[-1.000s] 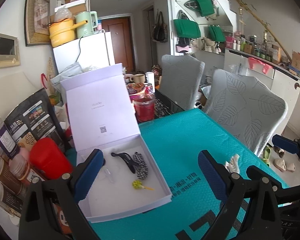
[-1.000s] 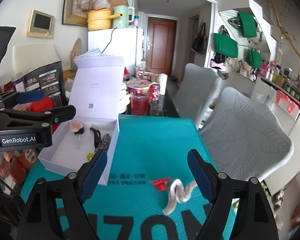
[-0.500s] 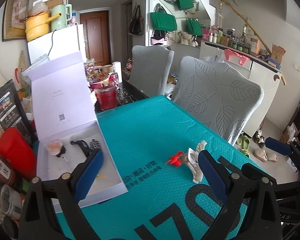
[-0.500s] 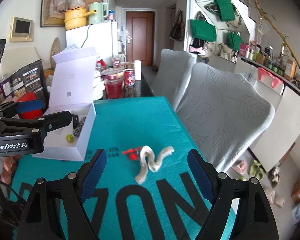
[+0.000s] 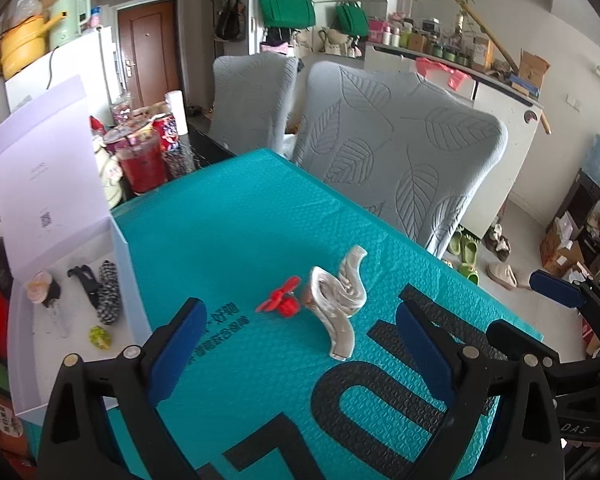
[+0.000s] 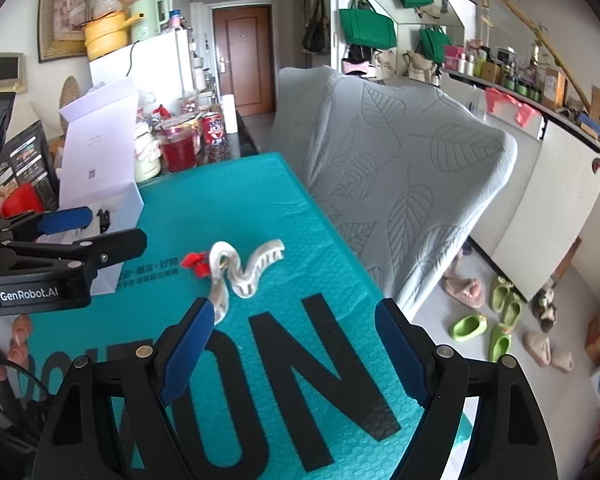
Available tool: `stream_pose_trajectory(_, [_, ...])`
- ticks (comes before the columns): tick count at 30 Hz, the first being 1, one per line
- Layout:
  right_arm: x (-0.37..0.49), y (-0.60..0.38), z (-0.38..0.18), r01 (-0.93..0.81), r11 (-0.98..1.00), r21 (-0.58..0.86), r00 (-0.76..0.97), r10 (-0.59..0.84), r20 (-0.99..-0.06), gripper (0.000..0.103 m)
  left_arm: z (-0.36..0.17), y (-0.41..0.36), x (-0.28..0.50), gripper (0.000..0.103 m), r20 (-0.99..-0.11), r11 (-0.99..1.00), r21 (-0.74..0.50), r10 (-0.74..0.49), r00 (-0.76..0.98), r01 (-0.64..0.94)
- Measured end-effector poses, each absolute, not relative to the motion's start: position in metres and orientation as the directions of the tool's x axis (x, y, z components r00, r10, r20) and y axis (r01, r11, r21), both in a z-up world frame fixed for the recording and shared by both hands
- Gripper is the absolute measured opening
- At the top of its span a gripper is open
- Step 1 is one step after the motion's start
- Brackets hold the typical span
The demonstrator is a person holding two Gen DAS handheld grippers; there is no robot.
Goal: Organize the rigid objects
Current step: 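Lower left tool onto marbled white S-shaped hair clip and close on it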
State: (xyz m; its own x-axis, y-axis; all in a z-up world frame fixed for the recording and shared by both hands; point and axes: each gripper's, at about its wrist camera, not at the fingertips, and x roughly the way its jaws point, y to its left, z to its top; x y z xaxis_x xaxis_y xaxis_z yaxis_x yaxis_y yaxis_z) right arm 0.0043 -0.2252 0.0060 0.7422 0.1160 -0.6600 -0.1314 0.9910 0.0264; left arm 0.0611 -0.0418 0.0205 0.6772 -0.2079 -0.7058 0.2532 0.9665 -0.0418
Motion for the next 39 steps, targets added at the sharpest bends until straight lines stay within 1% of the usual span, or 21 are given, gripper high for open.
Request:
stream_pose_trajectory(9, [0.018,-0.251,-0.021,-0.099,0.993,0.059,0.704,0.112,-0.701,0.083,-0.017,-0.075,0.086,0.097,-0.761,0.955,-0.058,-0.231,0.606,0.292])
stream_pose_trajectory(17, [0.037,-0.265,-0.037,-0.086,0.993,0.080,0.681,0.117,-0.723,0.083,-0.049,-0.080,0.108,0.097,-0.804,0.955,-0.100,-0.242,0.543,0.278])
stream_pose_trajectory(24, [0.049,-0.269,-0.046,-0.086,0.992,0.092,0.663,0.126,-0.738,0.083,-0.059,-0.091,0.122,0.097,-0.804,0.955,-0.079,-0.230,0.549,0.285])
stream_pose_trajectory(29, [0.055,-0.273,-0.049,-0.076,0.993,0.095,0.656,0.121,-0.745,0.083,-0.062,-0.102,0.126,0.097,-0.802,0.951,-0.041,-0.215,0.558,0.307])
stream_pose_trajectory(30, [0.056,-0.274,-0.050,-0.072,0.993,0.096,0.655,0.119,-0.746,0.083,-0.063,-0.103,0.127,0.095,-0.804,0.949,-0.043,-0.219,0.552,0.312])
stream_pose_trajectory(32, [0.057,-0.276,-0.051,-0.066,0.993,0.096,0.653,0.116,-0.749,0.083,-0.067,-0.106,0.126,0.088,-0.808,0.945,-0.052,-0.230,0.542,0.324])
stream_pose_trajectory(33, [0.056,-0.276,-0.051,-0.062,0.993,0.097,0.652,0.114,-0.749,0.083,-0.069,-0.108,0.126,0.087,-0.811,0.943,-0.051,-0.231,0.538,0.328])
stream_pose_trajectory(34, [0.056,-0.278,-0.051,-0.058,0.993,0.099,0.652,0.113,-0.750,0.083,-0.070,-0.110,0.126,0.083,-0.811,0.942,-0.044,-0.229,0.539,0.333])
stream_pose_trajectory(35, [0.056,-0.279,-0.052,-0.056,0.993,0.100,0.651,0.113,-0.751,0.083,-0.071,-0.112,0.127,0.076,-0.810,0.942,-0.038,-0.225,0.542,0.334])
stream_pose_trajectory(37, [0.056,-0.281,-0.052,-0.050,0.994,0.100,0.651,0.109,-0.751,0.083,-0.074,-0.114,0.129,0.070,-0.811,0.942,-0.026,-0.215,0.544,0.334])
stream_pose_trajectory(39, [0.056,-0.282,-0.053,-0.042,0.994,0.102,0.650,0.105,-0.753,0.083,-0.076,-0.115,0.133,0.070,-0.814,0.944,-0.021,-0.206,0.542,0.328])
